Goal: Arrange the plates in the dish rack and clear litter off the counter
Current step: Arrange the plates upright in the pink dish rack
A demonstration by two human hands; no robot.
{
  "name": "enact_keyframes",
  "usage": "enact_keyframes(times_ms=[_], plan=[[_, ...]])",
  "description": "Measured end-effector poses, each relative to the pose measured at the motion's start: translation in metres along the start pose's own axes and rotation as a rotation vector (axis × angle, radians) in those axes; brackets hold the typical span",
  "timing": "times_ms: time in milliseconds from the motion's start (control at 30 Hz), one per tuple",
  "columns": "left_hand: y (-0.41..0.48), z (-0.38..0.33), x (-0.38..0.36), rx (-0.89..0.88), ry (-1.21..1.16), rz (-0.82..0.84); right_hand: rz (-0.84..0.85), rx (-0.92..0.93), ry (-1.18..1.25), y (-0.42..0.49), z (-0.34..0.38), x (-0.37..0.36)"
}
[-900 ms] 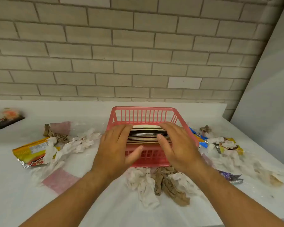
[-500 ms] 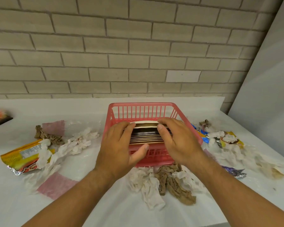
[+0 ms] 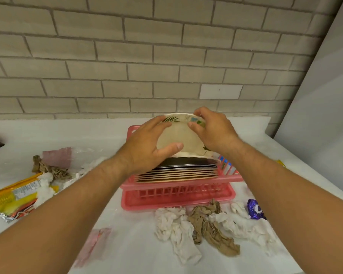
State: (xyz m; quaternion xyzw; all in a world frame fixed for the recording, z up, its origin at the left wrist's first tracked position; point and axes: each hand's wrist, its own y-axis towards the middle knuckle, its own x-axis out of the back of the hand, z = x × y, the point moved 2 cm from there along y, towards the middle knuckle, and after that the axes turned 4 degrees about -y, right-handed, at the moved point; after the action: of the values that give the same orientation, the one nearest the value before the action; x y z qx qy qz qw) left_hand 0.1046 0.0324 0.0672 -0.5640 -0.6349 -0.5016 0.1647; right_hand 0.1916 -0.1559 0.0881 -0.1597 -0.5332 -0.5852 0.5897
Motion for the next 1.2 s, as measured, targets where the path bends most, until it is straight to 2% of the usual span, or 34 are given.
enact_keyframes(times_ms=[167, 333, 533, 633, 733, 933, 1067, 1200], plan=[[-0.025, -0.006, -0.015, -0.055, 0.022, 0.129, -0.002, 0.031, -0.159, 0.013, -0.005, -0.011], [-0.051, 0.002, -0.025, -0.038, -0.006, -0.019, 0.025, 0.023, -0.146, 0.02, -0.01, -0.013], [-0.056, 0.009, -0.026, -0.092, 0.091, -0.04, 0.118, 0.027, -0.052, 0.022, -0.018, -0.001], [-0.058, 0.012, -0.028, -0.095, 0.128, -0.012, 0.049, 0.131, -0.175, 0.018, -0.014, 0.015], [-0.059, 0.014, -0.03, -0.1, 0.174, -0.015, -0.064, 0.161, -0.312, 0.019, -0.01, 0.038], [-0.06, 0.014, -0.032, -0.105, 0.226, -0.03, -0.14, -0.013, -0.443, 0.009, -0.026, 0.048], [-0.059, 0.014, -0.033, -0.094, 0.238, -0.037, -0.127, -0.124, -0.459, 0.003, -0.041, 0.028], [-0.059, 0.016, -0.034, -0.086, 0.219, -0.032, -0.065, -0.158, -0.459, -0.001, -0.048, 0.008]])
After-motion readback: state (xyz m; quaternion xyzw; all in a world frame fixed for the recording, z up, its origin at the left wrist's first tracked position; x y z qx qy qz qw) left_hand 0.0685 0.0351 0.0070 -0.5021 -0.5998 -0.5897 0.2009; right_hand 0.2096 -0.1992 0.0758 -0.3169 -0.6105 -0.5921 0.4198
